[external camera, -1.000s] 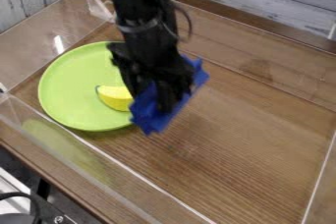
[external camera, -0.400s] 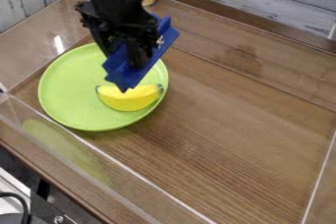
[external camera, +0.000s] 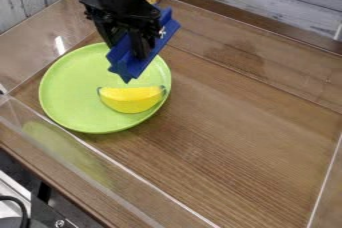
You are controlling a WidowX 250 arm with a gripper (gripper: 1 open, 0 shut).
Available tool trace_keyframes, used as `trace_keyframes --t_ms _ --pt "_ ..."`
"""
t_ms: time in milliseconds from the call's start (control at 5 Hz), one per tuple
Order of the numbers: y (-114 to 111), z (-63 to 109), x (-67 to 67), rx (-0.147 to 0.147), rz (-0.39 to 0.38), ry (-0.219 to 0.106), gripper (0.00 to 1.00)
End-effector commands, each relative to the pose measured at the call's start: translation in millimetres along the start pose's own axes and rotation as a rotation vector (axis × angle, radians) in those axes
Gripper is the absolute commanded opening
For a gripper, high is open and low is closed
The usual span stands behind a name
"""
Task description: Put the blue object in the green plate
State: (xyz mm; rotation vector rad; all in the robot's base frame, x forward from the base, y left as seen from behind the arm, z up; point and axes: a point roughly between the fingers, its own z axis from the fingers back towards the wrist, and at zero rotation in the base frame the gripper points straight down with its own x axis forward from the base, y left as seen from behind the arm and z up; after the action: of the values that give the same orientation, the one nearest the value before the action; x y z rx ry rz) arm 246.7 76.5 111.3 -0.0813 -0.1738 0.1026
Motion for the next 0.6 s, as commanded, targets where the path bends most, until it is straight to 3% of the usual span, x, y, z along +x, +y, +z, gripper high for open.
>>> trace_keyframes --t_ms 0,400 --pt "8.7 7.3 16.0 0.017 0.006 -0.048 0.00" --pt "18.7 0.5 27.8 0.024 0.010 -0.056 0.00"
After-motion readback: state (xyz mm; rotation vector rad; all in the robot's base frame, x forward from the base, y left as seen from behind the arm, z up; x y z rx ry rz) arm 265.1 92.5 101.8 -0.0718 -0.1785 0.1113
